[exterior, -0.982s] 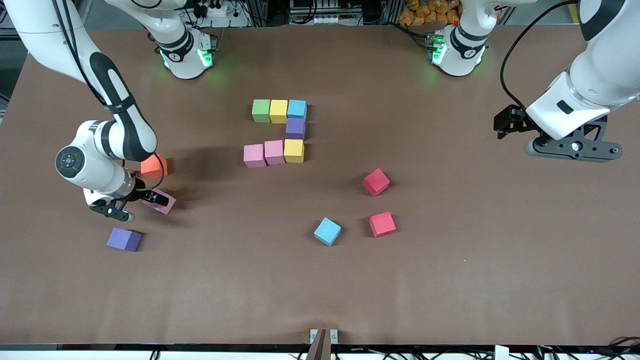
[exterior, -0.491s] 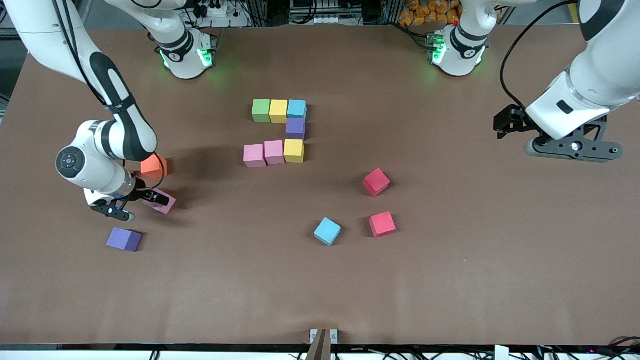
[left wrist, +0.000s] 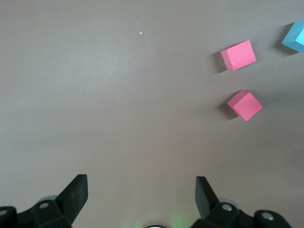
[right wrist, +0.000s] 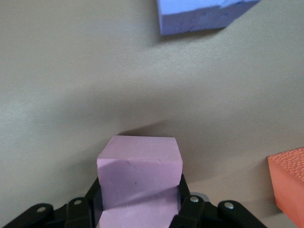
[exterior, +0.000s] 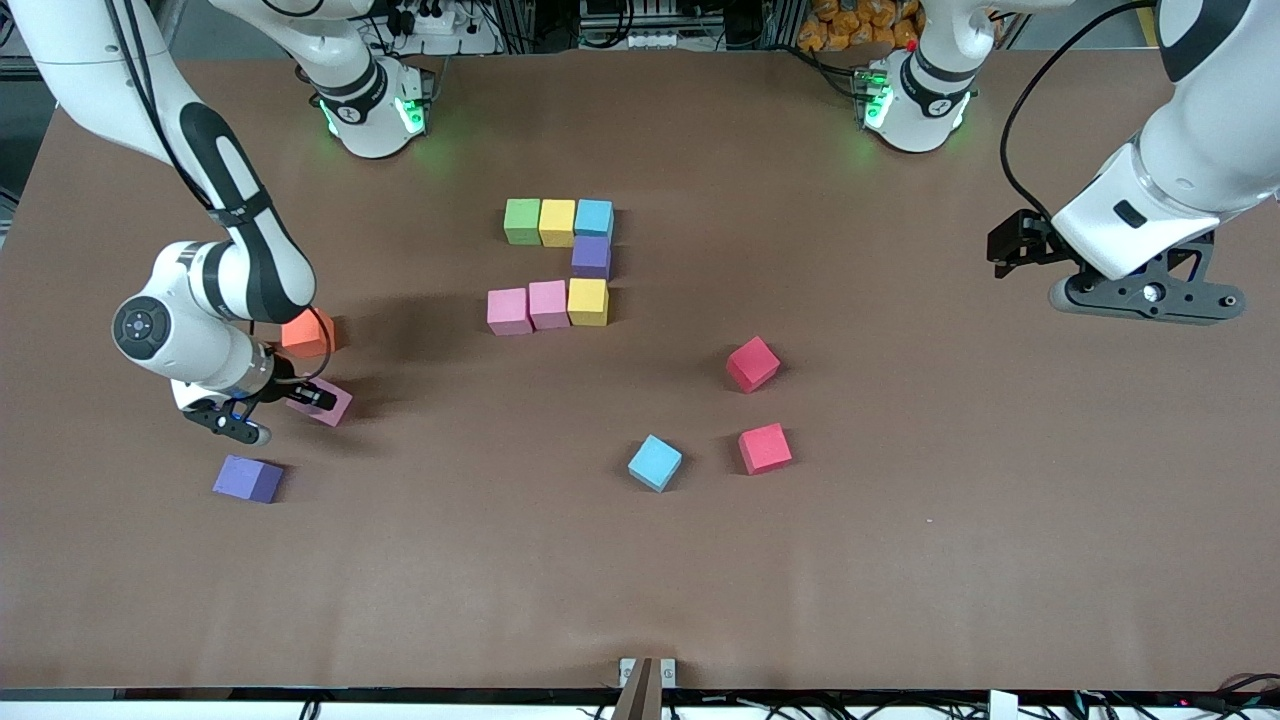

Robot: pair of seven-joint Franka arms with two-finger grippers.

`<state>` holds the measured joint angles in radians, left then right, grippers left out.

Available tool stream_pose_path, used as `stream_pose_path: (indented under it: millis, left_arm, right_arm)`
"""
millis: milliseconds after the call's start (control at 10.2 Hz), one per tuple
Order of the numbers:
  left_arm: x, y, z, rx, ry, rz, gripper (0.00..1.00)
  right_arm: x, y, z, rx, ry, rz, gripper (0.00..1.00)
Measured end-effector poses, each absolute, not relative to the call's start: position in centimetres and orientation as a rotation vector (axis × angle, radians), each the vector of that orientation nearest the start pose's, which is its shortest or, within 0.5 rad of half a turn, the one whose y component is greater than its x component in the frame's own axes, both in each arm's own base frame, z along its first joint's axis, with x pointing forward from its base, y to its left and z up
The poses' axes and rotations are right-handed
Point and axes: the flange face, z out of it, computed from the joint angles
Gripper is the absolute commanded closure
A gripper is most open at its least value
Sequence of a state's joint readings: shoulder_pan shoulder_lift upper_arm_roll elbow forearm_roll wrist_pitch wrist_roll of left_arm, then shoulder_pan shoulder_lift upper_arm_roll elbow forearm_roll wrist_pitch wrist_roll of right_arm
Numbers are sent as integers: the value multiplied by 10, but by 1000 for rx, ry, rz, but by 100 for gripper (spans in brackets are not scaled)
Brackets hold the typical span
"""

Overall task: Form number 2 with 11 blocks
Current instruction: 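Grasp the pink cube and carry it to the pink pair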

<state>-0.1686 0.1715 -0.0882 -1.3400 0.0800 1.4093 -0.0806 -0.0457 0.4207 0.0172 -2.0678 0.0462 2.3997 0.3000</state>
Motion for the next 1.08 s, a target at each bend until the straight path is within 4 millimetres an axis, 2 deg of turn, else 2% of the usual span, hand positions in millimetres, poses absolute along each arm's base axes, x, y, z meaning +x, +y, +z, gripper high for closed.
stream_pose_path:
  millis: [196,295,589,786,1081]
  left_arm:
    - [574,-136,621,-3047,257,137,0]
    - [574,-136,621,-3047,257,137,0]
    - [574,-137,621,-3047,259,137,0]
    - [574,-138,621,-3047,261,137,0]
    - [574,-139,621,-3047,264,137,0]
  right_arm:
    - [595,8,242,-3071,460,245,100]
    - [600,30,254,-3075,358,244,100]
    - [603,93,270,-3082,91,195,100]
    - [597,149,275,-3083,-57,168,100]
    - [577,232,266,-3071,-199,105,100]
